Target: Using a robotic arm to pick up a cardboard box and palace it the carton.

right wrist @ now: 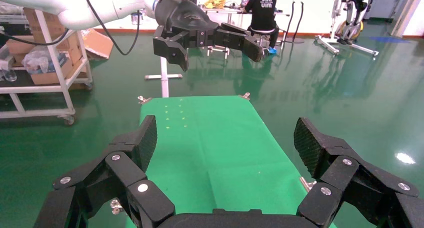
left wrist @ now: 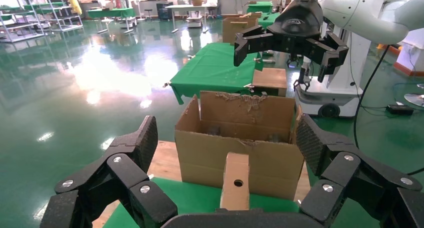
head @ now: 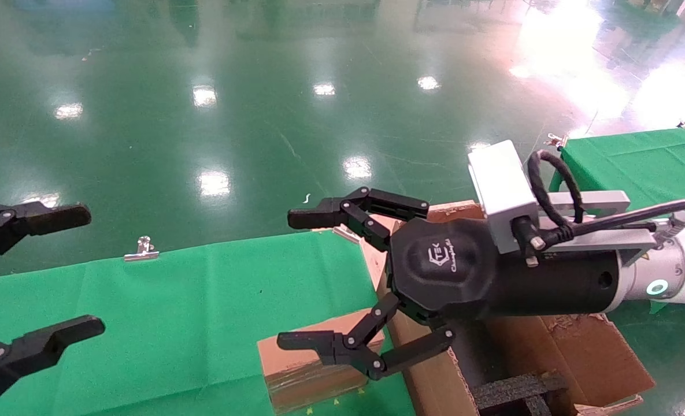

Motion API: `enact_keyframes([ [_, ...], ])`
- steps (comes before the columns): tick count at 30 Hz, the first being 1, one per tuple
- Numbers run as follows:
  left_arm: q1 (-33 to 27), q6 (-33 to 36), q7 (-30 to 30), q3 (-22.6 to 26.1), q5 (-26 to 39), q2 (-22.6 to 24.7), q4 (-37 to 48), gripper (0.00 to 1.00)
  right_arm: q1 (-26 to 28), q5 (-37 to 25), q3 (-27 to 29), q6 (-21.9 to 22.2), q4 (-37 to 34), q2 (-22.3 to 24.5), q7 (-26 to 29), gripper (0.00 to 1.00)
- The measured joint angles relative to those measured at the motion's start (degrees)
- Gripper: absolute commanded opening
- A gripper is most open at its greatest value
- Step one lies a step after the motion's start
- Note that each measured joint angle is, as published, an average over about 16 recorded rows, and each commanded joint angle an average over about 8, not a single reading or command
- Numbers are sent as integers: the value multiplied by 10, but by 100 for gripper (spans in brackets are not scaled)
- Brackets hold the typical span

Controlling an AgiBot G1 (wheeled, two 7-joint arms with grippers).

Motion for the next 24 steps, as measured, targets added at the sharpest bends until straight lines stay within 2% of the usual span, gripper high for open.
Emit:
enact_keyframes([
  [20,0,0,0,0,0,0,0,100,0,0,0,0,0,0,0,100],
  [21,0,0,0,0,0,0,0,97,0,0,0,0,0,0,0,100],
  [24,0,0,0,0,0,0,0,62,0,0,0,0,0,0,0,100],
])
